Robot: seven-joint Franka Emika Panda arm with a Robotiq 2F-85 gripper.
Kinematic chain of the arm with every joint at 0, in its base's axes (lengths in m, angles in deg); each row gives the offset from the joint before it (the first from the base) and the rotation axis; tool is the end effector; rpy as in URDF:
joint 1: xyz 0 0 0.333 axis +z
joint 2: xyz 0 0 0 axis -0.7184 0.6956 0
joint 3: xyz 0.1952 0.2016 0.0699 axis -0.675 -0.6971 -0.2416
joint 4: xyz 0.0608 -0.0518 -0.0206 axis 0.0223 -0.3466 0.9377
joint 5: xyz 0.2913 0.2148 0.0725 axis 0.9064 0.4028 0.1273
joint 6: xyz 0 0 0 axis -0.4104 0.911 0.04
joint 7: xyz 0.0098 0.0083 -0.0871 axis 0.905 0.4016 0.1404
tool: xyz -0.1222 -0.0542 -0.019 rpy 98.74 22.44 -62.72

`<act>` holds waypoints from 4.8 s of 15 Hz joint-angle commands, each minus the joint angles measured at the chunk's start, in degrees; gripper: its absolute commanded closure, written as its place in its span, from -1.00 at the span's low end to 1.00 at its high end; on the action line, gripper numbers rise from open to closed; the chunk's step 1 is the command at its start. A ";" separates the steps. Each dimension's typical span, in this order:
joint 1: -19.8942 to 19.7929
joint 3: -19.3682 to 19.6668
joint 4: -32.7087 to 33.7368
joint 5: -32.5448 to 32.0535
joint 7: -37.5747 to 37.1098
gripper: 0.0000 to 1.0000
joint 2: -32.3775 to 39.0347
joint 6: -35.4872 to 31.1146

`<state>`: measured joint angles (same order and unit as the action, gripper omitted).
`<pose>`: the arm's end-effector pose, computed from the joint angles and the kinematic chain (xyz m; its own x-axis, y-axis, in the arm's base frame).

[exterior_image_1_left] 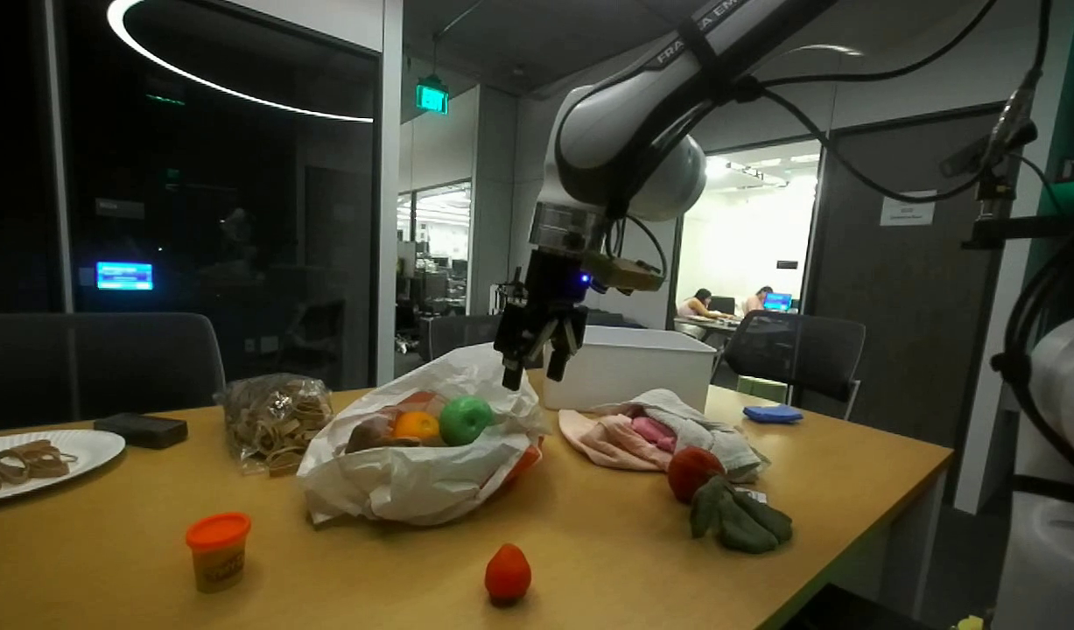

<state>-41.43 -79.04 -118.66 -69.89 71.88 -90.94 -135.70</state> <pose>0.4494 0.0681 0.3694 0.9742 0.1412 0.1762 0.1476 -0.9888 -0.0234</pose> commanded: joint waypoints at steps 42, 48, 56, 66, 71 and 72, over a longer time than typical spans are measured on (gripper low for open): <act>14.30 -5.60 -16.60 15.29 19.51 0.46 10.11 -27.58; 12.59 -5.15 -15.86 8.56 16.48 0.48 3.67 -29.74; 4.78 -9.49 -4.43 -11.66 1.39 0.48 7.85 -32.48; 0.29 -8.41 11.28 -42.38 -20.77 0.48 24.96 -28.60; 0.40 -6.79 14.10 -44.18 -21.06 -0.64 29.27 -29.36; -0.31 -7.91 13.36 -42.09 -19.22 -0.80 28.61 -29.70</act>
<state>-41.38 -86.00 -106.43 -113.63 51.41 -62.64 -164.98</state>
